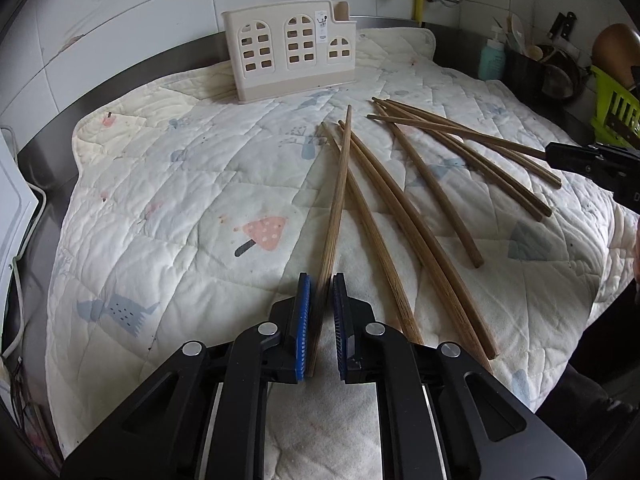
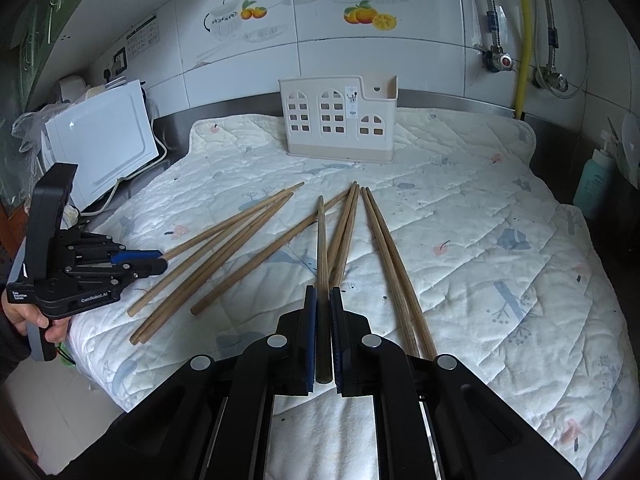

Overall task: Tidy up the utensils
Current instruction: 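Lower the left gripper onto one wooden chopstick and close while the right gripper grasps another, then lift the left gripper's chopstick toward the beige holder while the right gripper carries its chopstick there too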

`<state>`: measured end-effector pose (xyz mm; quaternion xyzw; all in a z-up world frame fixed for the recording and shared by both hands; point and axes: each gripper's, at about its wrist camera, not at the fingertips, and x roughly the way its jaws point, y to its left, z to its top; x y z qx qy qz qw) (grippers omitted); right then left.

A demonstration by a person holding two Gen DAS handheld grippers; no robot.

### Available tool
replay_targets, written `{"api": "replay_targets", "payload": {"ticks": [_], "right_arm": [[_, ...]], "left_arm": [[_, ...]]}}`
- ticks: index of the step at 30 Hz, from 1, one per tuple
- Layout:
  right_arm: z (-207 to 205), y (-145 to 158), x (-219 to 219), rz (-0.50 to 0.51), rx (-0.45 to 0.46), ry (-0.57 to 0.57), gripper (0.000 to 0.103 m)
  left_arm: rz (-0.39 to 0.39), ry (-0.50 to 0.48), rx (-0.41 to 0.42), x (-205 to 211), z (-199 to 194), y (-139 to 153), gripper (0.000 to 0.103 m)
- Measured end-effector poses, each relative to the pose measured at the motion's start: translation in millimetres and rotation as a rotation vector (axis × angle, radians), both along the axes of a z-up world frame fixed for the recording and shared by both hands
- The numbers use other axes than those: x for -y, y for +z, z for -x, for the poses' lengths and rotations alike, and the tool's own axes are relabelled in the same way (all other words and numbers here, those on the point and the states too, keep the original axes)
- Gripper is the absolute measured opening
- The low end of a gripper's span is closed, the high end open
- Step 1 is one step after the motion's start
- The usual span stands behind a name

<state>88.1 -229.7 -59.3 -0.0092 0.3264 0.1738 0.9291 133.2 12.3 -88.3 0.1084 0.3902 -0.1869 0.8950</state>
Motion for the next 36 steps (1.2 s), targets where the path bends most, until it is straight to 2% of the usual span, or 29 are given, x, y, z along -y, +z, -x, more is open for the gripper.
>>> {"api": "replay_targets", "payload": {"ticks": [4,7,10,18,26,36], "right_arm": [[2.7,2.7,-1.5,-0.003,0.004,0.0,0.007],[5.4,6.1,-2.0,-0.008,0.009,-0.002,0.007],[7.0,11.0,-2.6,-0.006,0.018,-0.001,0.007],[3.2,35.5,0.2,-0.016,0.045,0.008,0.007],[-29.8,85.2,5.9,-0.02,0.083,0.049,0.006],[-106.5,156.7,23.6,-0.046,0.062,0.086,0.006]], "left_arm": [[-0.003,-0.006,0.017,-0.2,0.3,0.2,0.008],[0.033,0.006,0.014,-2.9,0.9,1.3,0.005],[0.035,0.015,0.012,-2.4,2.2,1.0,0.005],[0.169,0.029,0.012,-9.0,8.8,24.4,0.005],[0.24,0.043,0.061,-10.4,-1.0,66.3,0.005],[0.272,0.014,0.125,-1.6,-43.8,126.7,0.005]]}}
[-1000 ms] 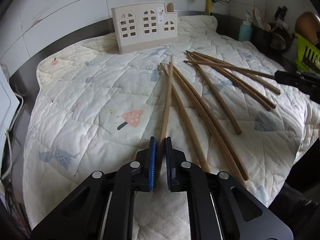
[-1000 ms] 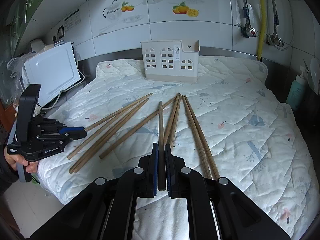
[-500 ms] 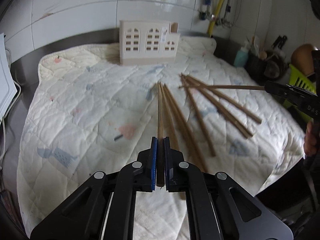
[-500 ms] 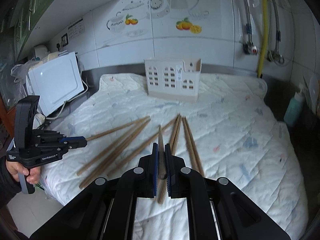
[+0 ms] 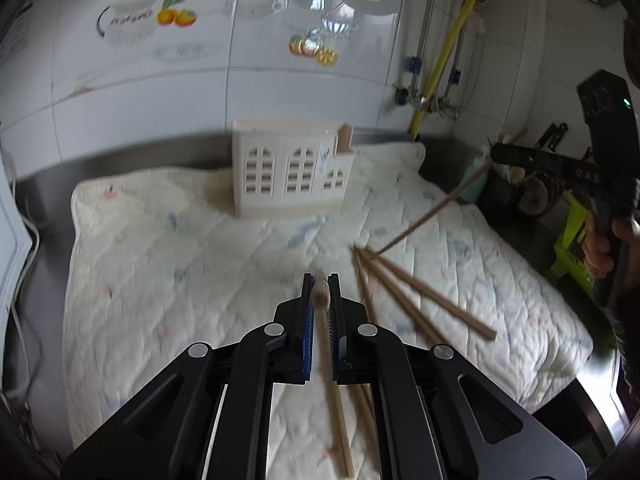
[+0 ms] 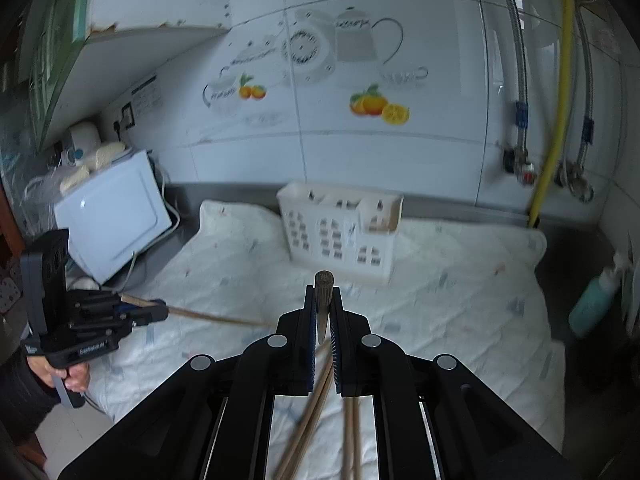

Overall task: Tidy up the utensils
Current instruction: 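Lift the left gripper's chopstick toward the beige holder while the right gripper carries its chopstick there too, then drop the left gripper's chopstick into the holder while the right gripper releases its chopstick inside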

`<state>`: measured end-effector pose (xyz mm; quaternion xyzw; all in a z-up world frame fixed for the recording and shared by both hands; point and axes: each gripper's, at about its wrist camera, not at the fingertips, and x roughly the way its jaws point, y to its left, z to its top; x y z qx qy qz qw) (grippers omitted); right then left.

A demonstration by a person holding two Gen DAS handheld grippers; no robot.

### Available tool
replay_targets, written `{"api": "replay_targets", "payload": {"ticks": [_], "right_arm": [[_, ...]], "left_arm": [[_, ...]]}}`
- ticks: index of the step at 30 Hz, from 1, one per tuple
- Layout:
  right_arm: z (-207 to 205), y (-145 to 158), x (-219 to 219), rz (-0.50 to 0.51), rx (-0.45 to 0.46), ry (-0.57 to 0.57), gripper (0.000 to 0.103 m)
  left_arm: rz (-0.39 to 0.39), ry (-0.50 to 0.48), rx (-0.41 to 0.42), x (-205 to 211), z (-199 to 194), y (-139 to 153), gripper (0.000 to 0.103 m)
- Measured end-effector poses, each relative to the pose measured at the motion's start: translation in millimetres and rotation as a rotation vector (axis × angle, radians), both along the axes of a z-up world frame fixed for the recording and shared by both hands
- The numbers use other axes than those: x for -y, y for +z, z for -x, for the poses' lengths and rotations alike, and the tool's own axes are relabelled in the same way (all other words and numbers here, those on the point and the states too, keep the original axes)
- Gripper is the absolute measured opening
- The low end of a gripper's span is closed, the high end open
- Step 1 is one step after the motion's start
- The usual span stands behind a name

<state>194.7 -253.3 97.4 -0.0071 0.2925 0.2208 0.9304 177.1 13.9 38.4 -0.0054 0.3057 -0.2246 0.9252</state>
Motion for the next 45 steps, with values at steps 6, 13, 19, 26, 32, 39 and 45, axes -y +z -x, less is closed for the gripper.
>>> {"api": "replay_targets", "payload": {"ticks": [6,13,19,26,32,39,45], "right_arm": [[-49.5,44.1,1.0,0.026,0.032,-0.01,0.006],[-98.7,78.7,-4.8,0.07,0.064,-0.037,0.006],[-135.0,86.3,-11.7,0.087,0.052,-0.044,0.006],[-168.3,68.7,-18.7,0.104,0.01,-0.05,0.006],[-182.2,42.1,-25.6,0.125,-0.047,-0.037,0.006],[-179.7,27.5,-27.5,0.117,-0.062,-0.036,0.009],[-158.8,34.6,-25.3,0.121,-0.025,-0.049,0.03]], "left_arm": [[-0.005,-0.01,0.047,11.6,-30.7,39.4,0.005],[0.003,-0.004,0.172,25.5,-64.9,107.1,0.005],[0.0,0.053,0.289,33.4,-107.0,161.8,0.004],[-0.046,0.128,0.267,37.2,-157.1,156.1,0.005],[-0.061,0.12,0.167,34.8,-184.0,124.0,0.005],[-0.109,0.1,0.137,36.7,-179.3,101.1,0.006],[-0.113,0.103,0.132,33.4,-162.1,89.3,0.008]]}}
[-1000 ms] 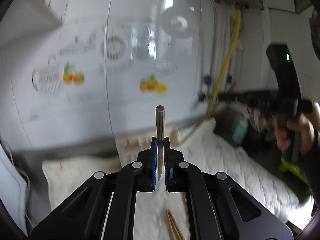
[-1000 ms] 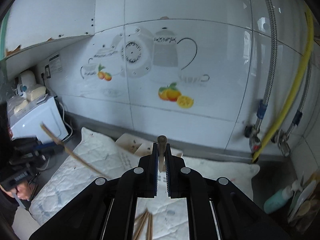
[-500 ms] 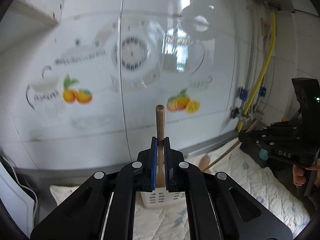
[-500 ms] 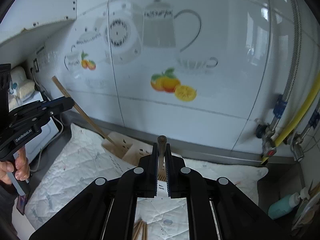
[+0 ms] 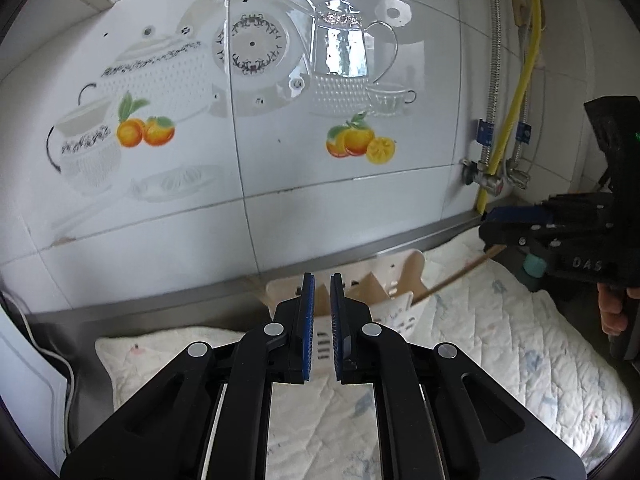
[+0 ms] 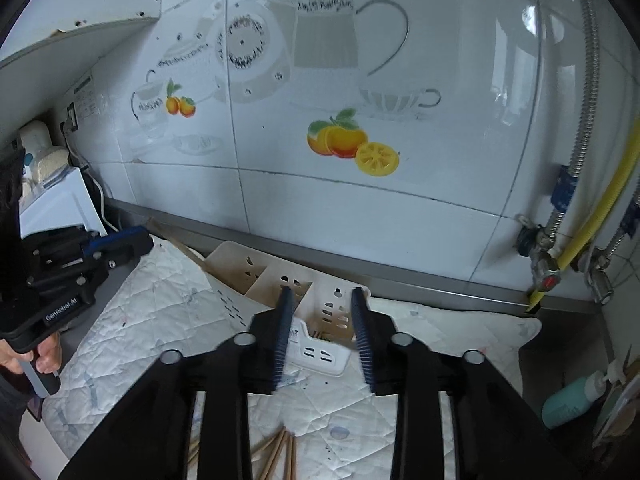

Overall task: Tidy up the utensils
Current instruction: 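Drop the left gripper's chopstick into the holder while the right gripper releases its chopstick inside, then close the left gripper on another chopstick while the right gripper grasps a chopstick too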

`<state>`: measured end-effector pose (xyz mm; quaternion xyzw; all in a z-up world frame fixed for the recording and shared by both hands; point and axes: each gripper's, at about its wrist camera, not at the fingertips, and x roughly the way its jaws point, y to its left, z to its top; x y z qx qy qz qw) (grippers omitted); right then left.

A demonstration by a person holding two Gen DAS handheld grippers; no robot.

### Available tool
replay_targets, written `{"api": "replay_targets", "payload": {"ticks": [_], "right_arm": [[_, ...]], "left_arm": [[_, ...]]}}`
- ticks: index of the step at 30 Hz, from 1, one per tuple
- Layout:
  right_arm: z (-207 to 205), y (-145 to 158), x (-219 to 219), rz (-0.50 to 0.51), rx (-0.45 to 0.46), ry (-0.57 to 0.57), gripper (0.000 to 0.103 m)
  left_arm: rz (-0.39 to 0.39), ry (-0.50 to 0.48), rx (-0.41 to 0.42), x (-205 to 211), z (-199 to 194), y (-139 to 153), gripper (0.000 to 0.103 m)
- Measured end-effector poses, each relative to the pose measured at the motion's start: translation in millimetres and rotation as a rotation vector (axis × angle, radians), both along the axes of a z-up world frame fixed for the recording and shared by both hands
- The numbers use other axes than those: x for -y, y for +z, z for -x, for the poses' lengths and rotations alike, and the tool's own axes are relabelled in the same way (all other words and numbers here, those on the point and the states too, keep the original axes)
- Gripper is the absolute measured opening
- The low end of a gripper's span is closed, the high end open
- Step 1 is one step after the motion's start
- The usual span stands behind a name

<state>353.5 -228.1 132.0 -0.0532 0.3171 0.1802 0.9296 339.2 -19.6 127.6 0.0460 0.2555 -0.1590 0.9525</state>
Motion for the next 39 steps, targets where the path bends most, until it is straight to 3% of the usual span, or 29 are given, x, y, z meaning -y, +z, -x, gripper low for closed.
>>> {"api": "replay_targets", "payload": {"ticks": [4,10,16,18,20,26,34,39], "right_arm": [[25.3,5.5,5.1,-0.005,0.032,-0.006,0.03],[80.8,-4.2,10.6,-0.015,0.066,-0.006,0.03],[134.8,-41.7,14.0,-0.021,0.053,-0.007,0.03],[153.6,-57.2,16.3,-0.032,0.041,-0.01,0.03],[168.1,-69.8,17.8,-0.038,0.035,-0.017,0.03],[214.2,-110.8,18.0,-0.043,0.015,-0.049,0.03],[253.6,-143.1,8.6,-0.008,0.014,-0.068,0.03],[264.1,-158.4,9.0,0.003,-0.002,-0.086,0.03]], "left_arm": [[0.025,-0.008,0.004,-5.6,21.0,-1.3,0.009],[0.034,-0.019,0.036,-10.9,66.4,-4.5,0.024],[0.037,-0.031,0.036,-15.5,122.0,-24.3,0.045],[0.046,-0.04,0.024,-15.9,136.7,-33.1,0.046],[0.054,-0.039,0.008,-17.2,150.9,-44.4,0.053],[0.054,-0.05,-0.071,-18.5,189.2,-90.6,0.054],[0.01,-0.083,-0.208,-20.5,220.9,-154.2,0.053],[-0.005,-0.091,-0.27,-21.4,229.9,-184.0,0.044]]}}
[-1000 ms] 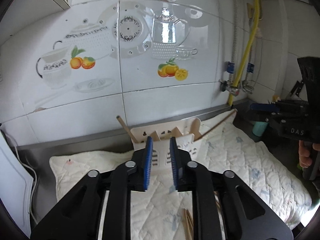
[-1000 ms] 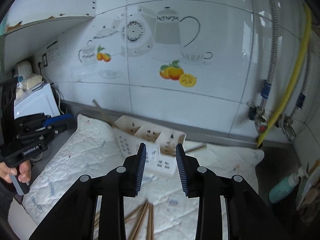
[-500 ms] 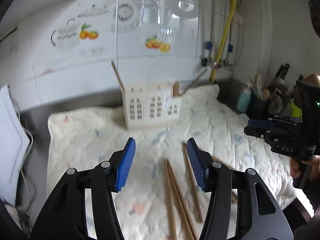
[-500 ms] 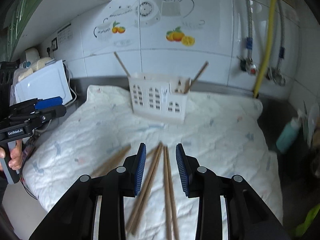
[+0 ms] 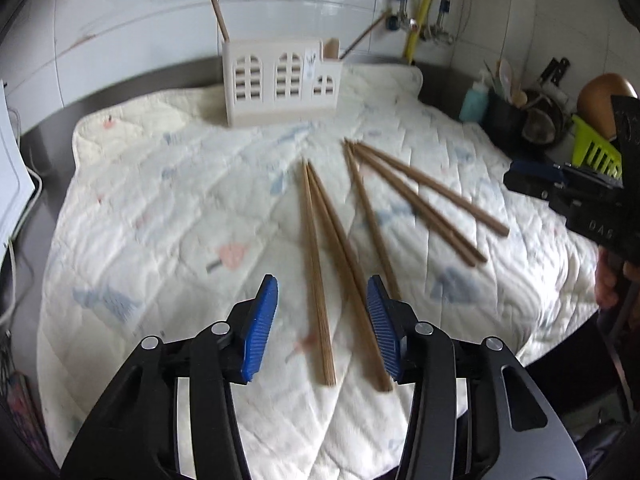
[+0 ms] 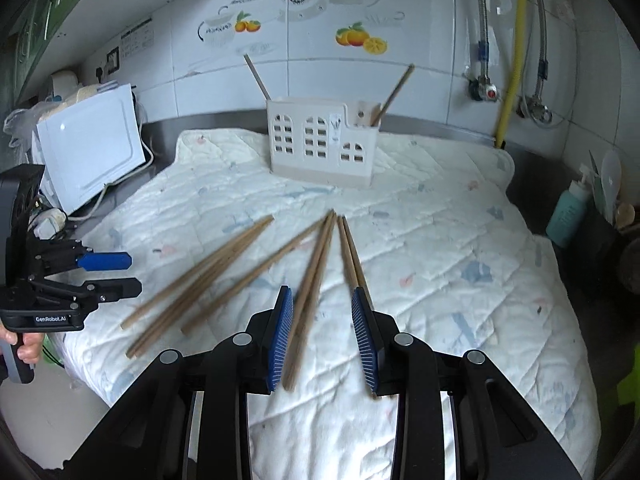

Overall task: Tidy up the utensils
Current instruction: 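Close the left gripper on another chopstick while the right gripper grasps a chopstick too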

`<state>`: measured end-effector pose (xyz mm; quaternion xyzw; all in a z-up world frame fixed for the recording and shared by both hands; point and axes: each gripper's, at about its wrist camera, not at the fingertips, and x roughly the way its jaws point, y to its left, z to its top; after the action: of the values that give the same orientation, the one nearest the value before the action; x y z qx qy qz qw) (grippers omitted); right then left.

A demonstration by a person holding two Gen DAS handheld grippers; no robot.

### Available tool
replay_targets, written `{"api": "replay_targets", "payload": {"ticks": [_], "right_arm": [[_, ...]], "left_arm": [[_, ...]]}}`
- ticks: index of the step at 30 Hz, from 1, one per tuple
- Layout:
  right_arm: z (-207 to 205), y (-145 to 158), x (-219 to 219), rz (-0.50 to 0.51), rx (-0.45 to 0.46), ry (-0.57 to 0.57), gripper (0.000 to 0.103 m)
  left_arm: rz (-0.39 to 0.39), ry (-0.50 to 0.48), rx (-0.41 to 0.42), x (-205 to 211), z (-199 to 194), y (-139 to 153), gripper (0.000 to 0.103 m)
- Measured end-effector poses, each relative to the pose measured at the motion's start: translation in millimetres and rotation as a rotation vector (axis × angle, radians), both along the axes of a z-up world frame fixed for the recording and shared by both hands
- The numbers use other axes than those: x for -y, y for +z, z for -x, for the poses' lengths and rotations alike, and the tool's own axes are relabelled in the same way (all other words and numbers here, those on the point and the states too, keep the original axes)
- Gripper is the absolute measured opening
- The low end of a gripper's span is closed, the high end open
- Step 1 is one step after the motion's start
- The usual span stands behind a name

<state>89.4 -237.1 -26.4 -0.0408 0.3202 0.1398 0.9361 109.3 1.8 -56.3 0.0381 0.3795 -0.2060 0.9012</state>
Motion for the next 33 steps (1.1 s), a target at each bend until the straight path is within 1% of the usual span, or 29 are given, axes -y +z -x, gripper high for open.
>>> {"api": "replay_targets", "payload": {"ticks": [1,3,4,5,6,7,8,10,12,17,19,22,25,27,29,33], "right_arm": [[0.4,-2.4,0.9,-0.001,-0.005,-0.005,0.03],[0.3,-9.4,3.7,-0.005,-0.024,-0.016,0.03],[0.7,-12.0,5.2,-0.007,-0.03,-0.02,0.03],[1.3,-14.5,6.4,-0.007,-0.034,-0.024,0.03],[1.6,-17.6,7.7,-0.002,-0.038,-0.033,0.03],[2.3,-19.4,8.7,-0.001,-0.04,-0.037,0.03],[2.4,-21.8,10.4,-0.005,-0.046,-0.042,0.03],[2.7,-25.4,13.2,-0.012,-0.054,-0.052,0.03],[3.3,-28.8,16.0,-0.015,-0.056,-0.063,0.03],[1.2,-34.6,21.1,-0.02,-0.066,-0.076,0.029],[-0.6,-36.7,22.4,-0.02,-0.069,-0.08,0.028],[-4.2,-39.7,25.0,-0.021,-0.074,-0.086,0.024],[-7.9,-42.9,28.4,-0.028,-0.078,-0.097,0.022],[-10.8,-46.2,30.5,-0.029,-0.084,-0.102,0.021],[-13.5,-49.1,30.8,-0.024,-0.09,-0.103,0.015],[-20.5,-56.3,35.1,-0.024,-0.103,-0.109,0.013]], "left_arm": [[-0.008,-0.003,-0.008,1.1,1.1,-4.7,0.04],[-0.003,-0.009,-0.024,2.1,2.3,-10.5,0.037],[-0.001,-0.011,-0.03,2.7,2.4,-12.6,0.032],[0.0,-0.014,-0.036,3.6,1.9,-15.2,0.029],[0.001,-0.014,-0.036,4.0,1.7,-17.0,0.028],[0.004,-0.014,-0.039,4.5,1.2,-18.8,0.025],[0.005,-0.012,-0.043,5.3,0.6,-20.0,0.023],[0.004,-0.009,-0.045,6.1,-0.5,-21.8,0.023],[-0.006,0.0,-0.042,6.6,-2.2,-23.5,0.017],[0.001,0.02,-0.064,3.1,-7.1,-30.8,0.016],[0.005,0.024,-0.061,3.4,-8.2,-31.7,0.016],[0.001,0.025,-0.058,5.9,-10.8,-32.6,0.015],[-0.011,0.037,-0.052,8.3,-12.3,-33.0,0.01],[0.004,0.052,-0.057,7.1,-13.7,-31.9,0.006],[0.018,0.063,-0.063,5.4,-15.4,-31.4,0.006],[0.02,0.064,-0.062,5.1,-16.3,-30.2,0.006]]}}
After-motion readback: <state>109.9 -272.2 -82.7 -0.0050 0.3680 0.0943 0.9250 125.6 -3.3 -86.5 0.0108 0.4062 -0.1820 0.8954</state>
